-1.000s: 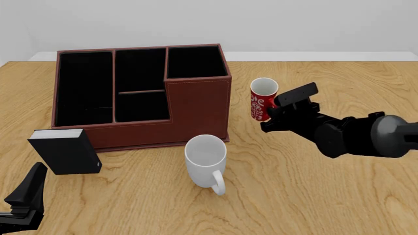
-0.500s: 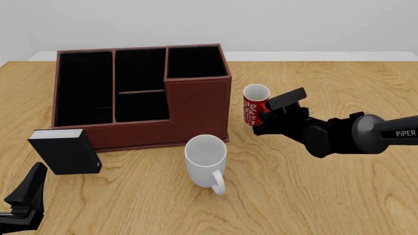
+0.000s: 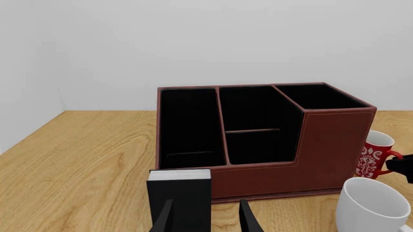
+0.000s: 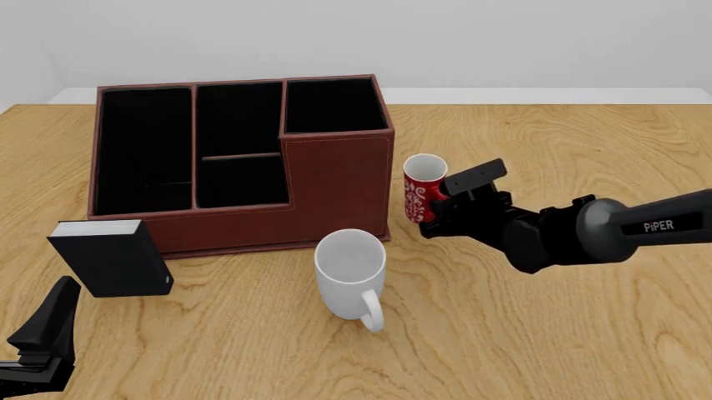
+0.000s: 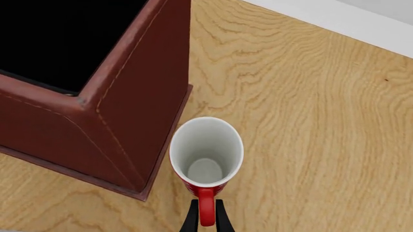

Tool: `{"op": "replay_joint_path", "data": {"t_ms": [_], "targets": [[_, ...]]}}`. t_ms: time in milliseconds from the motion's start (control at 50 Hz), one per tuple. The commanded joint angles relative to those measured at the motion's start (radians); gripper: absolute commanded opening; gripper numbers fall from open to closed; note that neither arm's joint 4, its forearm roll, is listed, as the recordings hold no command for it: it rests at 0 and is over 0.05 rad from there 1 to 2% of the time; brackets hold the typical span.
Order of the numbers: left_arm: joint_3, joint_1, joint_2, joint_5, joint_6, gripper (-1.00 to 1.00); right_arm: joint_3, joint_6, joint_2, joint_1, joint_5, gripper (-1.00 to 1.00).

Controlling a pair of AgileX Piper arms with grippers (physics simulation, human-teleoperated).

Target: Pick up the red mug and place it to the right of the caddy.

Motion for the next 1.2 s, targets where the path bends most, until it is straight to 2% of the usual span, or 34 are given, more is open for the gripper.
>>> {"op": "replay_joint_path", "data": {"t_ms": [20, 1200], "targets": [[0.0, 0.0, 0.0, 0.0, 0.0, 1.0, -0.017, 0.016, 0.02, 0.007, -0.008, -1.0], [0.0, 0.0, 0.0, 0.0, 0.0, 1.0, 0.007, 0.062, 0.058, -0.004, -0.04, -1.0]]}}
